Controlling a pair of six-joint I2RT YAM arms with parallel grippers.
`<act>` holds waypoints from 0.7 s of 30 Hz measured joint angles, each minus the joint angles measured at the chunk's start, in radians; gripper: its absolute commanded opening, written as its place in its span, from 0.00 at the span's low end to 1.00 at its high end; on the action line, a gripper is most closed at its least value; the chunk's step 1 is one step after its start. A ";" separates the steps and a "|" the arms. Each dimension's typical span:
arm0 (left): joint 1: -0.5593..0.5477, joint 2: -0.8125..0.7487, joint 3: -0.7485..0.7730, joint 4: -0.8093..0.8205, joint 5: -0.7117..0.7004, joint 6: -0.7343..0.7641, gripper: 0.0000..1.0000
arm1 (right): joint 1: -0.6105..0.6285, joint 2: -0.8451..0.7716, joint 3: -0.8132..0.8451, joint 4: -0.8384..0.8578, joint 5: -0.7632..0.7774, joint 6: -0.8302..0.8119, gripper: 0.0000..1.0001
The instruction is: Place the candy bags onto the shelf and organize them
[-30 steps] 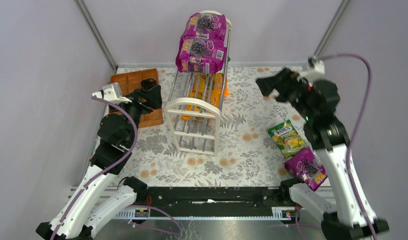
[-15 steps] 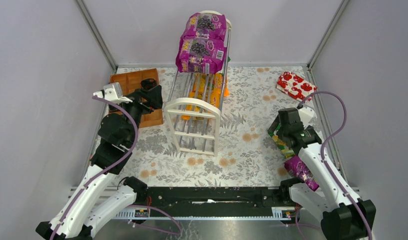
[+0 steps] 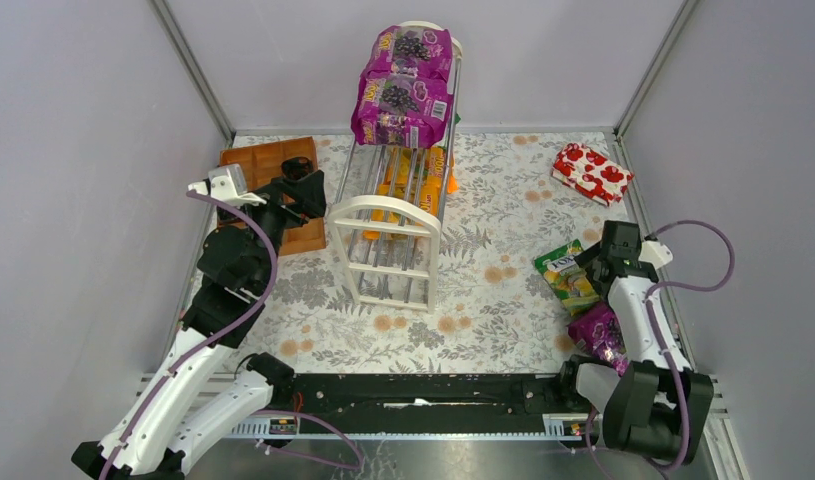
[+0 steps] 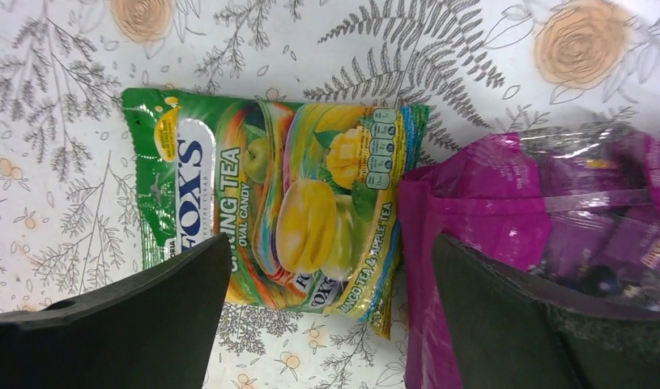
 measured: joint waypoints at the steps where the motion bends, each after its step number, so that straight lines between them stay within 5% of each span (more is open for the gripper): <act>1: 0.000 0.000 0.000 0.000 0.000 0.000 0.99 | -0.023 0.012 -0.008 0.011 -0.023 -0.002 1.00; 14: -0.002 0.000 0.000 0.000 0.000 0.000 0.99 | -0.060 0.316 -0.017 0.280 -0.661 -0.188 1.00; 21: -0.003 0.001 0.000 0.000 0.000 0.000 0.99 | 0.098 0.430 0.055 0.350 -0.822 -0.280 1.00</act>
